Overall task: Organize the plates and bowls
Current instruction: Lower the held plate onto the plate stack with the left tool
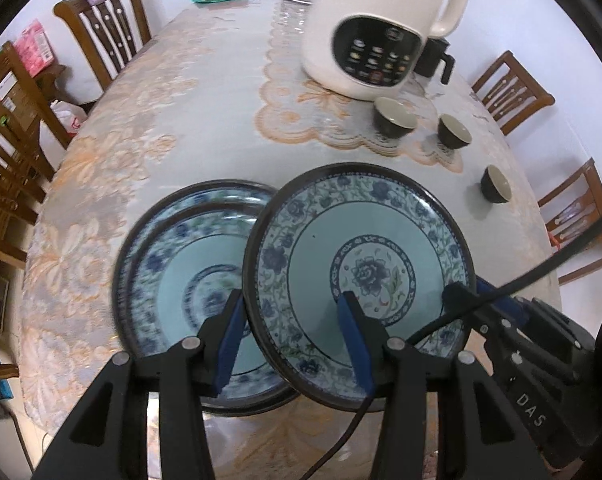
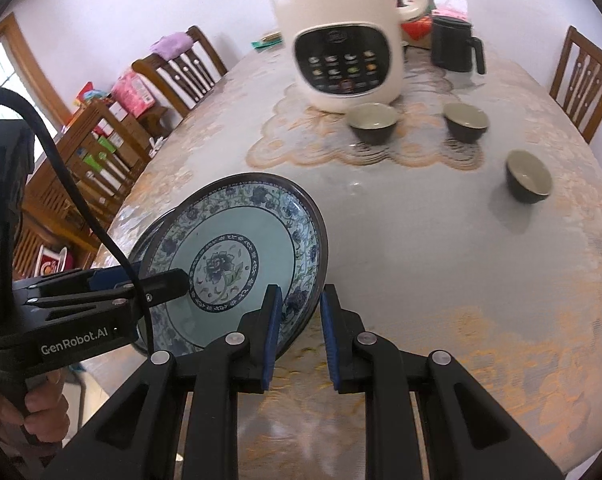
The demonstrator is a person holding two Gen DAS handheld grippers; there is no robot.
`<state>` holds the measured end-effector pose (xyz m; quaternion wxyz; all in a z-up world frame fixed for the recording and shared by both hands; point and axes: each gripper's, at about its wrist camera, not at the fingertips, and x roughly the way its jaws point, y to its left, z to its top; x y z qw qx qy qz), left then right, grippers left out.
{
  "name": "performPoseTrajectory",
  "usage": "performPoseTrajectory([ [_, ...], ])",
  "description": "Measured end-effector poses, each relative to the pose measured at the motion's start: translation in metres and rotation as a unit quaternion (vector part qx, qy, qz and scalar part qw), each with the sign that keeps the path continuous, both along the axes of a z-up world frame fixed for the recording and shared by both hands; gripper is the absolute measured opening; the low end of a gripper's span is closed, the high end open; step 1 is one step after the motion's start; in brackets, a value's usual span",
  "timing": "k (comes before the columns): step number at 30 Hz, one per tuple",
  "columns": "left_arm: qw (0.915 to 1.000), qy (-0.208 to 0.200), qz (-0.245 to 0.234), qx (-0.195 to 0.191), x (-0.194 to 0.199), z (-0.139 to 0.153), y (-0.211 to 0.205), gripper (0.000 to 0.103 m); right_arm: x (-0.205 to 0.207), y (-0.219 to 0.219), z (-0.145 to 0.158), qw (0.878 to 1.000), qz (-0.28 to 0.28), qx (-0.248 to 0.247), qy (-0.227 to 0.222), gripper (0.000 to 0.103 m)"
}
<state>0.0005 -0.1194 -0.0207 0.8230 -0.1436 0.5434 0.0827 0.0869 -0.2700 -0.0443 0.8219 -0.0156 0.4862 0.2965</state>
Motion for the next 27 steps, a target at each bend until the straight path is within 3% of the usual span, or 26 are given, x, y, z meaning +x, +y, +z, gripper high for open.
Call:
performPoseTrajectory([
  [13,0.9997,0.011,0.022,-0.001,-0.034,-0.012,0.048,0.049,-0.025,0.048,-0.014,0.999,0.024,-0.007,0.021,0.022],
  [27,0.9996,0.024,0.013,-0.002,-0.038,-0.028,0.072,0.049,-0.033,0.071,-0.028,0.999,0.017,-0.017,0.041,0.022],
])
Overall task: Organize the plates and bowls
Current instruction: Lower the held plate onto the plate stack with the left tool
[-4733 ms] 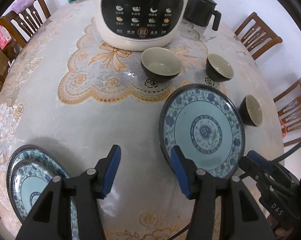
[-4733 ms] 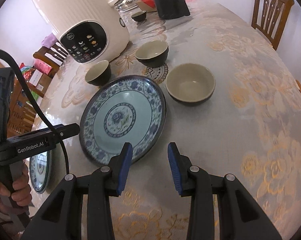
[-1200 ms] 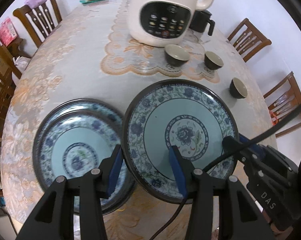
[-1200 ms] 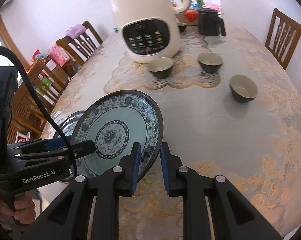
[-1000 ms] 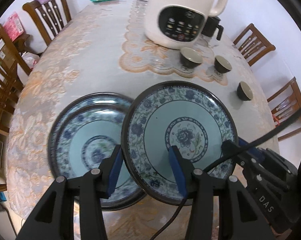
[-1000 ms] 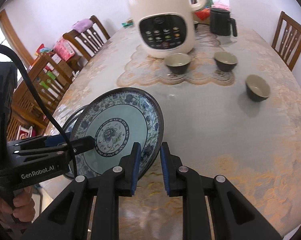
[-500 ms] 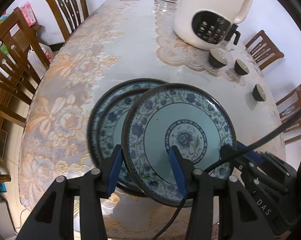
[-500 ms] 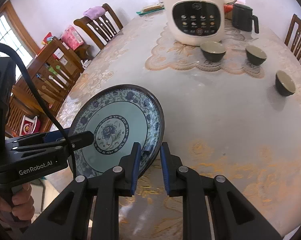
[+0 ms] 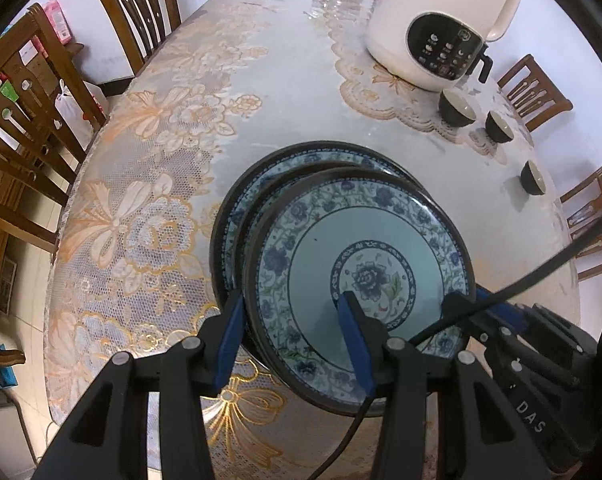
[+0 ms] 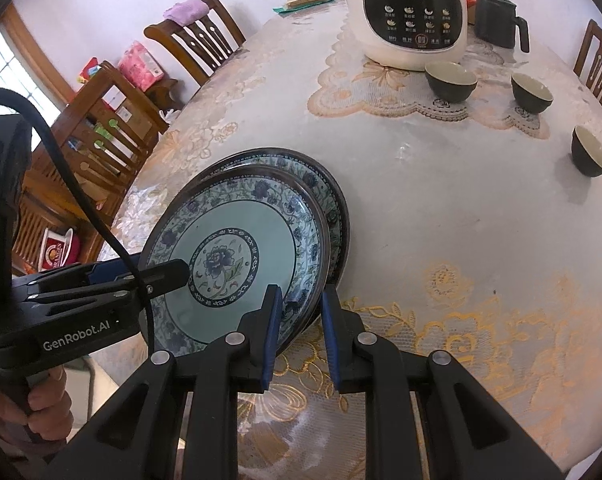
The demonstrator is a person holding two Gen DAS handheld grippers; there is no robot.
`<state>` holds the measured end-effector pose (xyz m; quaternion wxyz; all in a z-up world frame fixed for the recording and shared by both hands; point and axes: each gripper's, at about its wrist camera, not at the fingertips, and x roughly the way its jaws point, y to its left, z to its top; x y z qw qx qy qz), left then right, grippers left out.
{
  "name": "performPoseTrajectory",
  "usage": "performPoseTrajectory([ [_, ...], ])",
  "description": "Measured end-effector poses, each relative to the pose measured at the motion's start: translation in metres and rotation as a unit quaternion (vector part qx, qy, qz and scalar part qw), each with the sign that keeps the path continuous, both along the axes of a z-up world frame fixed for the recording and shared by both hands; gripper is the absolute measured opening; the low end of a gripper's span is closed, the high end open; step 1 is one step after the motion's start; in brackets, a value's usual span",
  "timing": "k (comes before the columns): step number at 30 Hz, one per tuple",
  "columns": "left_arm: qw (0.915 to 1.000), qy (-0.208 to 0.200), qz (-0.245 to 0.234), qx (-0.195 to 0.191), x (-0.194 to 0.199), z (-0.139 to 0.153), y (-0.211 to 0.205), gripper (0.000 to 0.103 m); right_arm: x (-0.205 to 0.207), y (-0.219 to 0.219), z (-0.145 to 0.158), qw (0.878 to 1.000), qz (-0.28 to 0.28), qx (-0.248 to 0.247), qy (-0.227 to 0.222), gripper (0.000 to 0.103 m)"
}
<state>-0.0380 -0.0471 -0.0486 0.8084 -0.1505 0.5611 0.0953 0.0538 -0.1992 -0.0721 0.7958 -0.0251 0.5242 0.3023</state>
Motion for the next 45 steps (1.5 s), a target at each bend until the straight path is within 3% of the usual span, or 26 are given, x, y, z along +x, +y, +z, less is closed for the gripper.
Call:
performPoseTrajectory([
  [13,0.9993,-0.005,-0.021,0.03,0.008,-0.004,0.004,0.049,0.001,0.011,-0.004,1.0,-0.01,-0.005,0.0,0.022],
  [26,0.9995,-0.013,-0.021,0.021,0.007,-0.001,0.008,0.049,0.0,0.013,-0.004,1.0,-0.012,-0.014,-0.006,0.022],
  [31,0.9995,-0.019,-0.019,0.019,0.006,0.004,0.008,0.049,-0.001,0.011,0.0,1.0,-0.014,-0.014,-0.015,0.037],
  [45,0.9988,-0.038,-0.029,0.012,0.006,0.02,0.0,0.049,-0.008,-0.004,0.014,0.999,-0.038,-0.001,-0.034,0.037],
])
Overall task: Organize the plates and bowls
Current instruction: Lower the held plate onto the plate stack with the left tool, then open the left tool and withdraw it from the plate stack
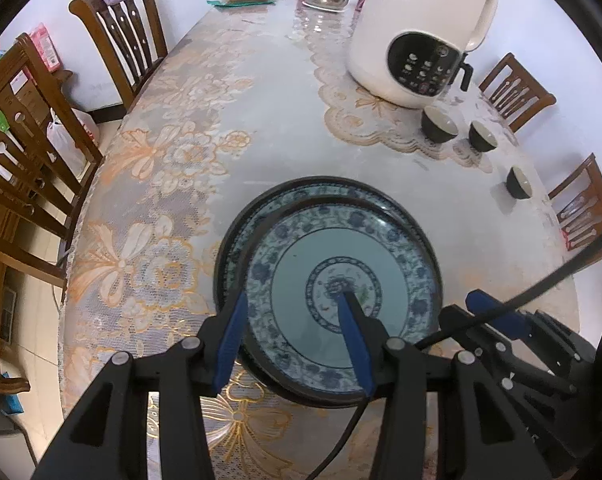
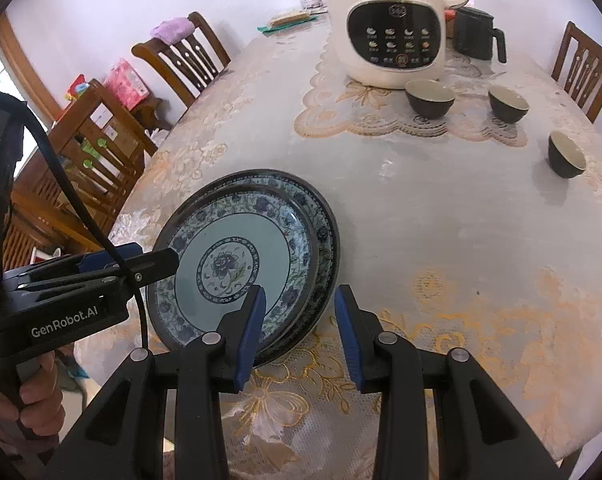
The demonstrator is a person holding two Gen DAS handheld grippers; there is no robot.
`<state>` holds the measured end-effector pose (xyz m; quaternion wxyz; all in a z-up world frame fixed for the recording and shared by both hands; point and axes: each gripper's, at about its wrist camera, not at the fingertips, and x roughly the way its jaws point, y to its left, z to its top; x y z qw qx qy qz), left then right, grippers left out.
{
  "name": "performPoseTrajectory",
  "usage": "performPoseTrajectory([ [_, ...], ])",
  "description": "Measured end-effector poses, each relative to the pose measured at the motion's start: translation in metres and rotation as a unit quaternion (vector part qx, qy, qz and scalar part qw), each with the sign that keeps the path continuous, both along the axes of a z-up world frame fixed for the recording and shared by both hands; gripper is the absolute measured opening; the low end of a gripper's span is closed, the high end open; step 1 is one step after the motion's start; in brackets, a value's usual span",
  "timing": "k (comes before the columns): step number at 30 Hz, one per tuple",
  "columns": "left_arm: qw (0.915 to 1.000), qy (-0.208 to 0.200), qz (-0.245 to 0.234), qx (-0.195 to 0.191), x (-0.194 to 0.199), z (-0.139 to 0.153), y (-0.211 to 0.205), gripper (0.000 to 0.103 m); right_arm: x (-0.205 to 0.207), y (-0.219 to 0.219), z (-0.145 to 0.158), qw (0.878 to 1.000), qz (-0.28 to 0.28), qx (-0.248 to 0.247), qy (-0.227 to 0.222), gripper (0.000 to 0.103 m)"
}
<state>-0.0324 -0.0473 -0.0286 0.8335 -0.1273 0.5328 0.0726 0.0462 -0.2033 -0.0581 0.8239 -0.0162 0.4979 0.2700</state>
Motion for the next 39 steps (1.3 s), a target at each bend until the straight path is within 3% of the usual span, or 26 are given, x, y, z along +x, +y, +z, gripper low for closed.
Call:
performPoseTrajectory([
  [25,0.9965,-0.024,-0.079,-0.015,0.034,0.018,-0.067,0.049,-0.005,-0.094,0.032,0.994,-0.104,0.025,-0.036,0.037],
  [39,0.9979,-0.019,-0.06,-0.01,0.087,0.021,-0.107,0.049,0.042,-0.133,0.032,0.995,-0.086,0.035,-0.032,0.037],
])
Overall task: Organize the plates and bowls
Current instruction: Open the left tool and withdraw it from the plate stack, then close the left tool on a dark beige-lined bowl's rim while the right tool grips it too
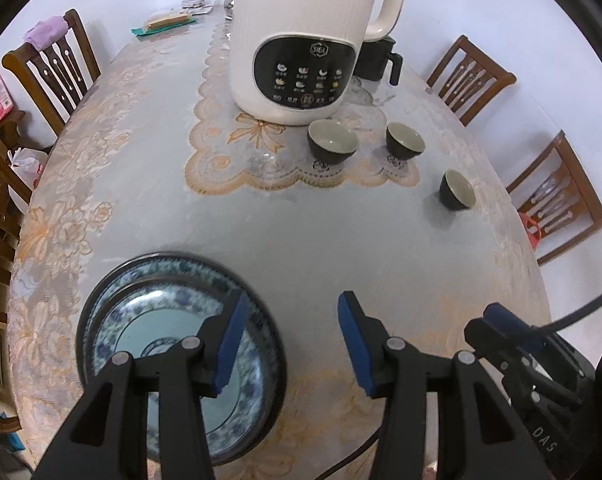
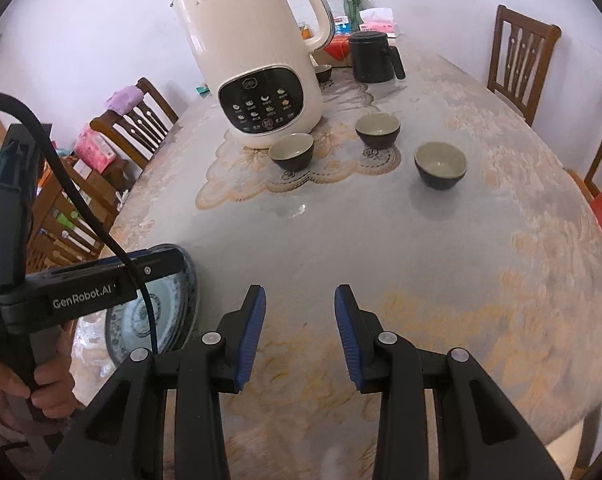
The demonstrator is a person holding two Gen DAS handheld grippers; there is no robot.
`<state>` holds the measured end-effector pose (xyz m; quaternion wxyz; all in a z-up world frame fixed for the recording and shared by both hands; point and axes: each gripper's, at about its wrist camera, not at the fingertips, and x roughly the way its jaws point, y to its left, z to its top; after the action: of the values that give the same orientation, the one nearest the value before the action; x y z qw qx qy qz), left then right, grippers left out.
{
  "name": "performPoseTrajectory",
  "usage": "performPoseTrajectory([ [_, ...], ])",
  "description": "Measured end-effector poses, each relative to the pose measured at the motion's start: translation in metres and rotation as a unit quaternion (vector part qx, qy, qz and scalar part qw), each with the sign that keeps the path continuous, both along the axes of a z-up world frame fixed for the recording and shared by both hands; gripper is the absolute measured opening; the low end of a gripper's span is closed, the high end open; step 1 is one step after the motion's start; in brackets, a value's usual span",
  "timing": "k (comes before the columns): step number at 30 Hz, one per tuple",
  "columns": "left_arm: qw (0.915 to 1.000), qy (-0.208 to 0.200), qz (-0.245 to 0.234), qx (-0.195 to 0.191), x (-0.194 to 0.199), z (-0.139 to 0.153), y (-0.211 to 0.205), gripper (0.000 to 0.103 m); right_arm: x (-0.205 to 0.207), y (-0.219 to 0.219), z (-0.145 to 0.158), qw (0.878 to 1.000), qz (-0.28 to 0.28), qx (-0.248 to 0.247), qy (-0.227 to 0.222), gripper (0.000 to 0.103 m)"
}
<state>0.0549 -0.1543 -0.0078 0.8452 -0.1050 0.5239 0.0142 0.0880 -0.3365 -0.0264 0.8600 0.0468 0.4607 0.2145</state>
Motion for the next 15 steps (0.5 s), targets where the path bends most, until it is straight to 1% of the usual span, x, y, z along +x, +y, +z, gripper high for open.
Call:
performPoseTrajectory([
  [6,0.9998,0.01,0.018,0.005,0.025,-0.002,-0.01,0.049,0.036,-0.01,-0.004,0.999,0.027,0.015,0.01,0.037],
  [12,0.9994,0.011,0.031,0.008,0.049,-0.01,-0.018,0.049,0.073,-0.009,-0.014,0.997,0.069,0.025,0.019,0.037],
  [15,0.9988,0.014,0.046,0.0,0.061,-0.016,-0.017,0.049,0.089,-0.008,-0.02,0.996,0.083,0.028,0.028,0.037],
])
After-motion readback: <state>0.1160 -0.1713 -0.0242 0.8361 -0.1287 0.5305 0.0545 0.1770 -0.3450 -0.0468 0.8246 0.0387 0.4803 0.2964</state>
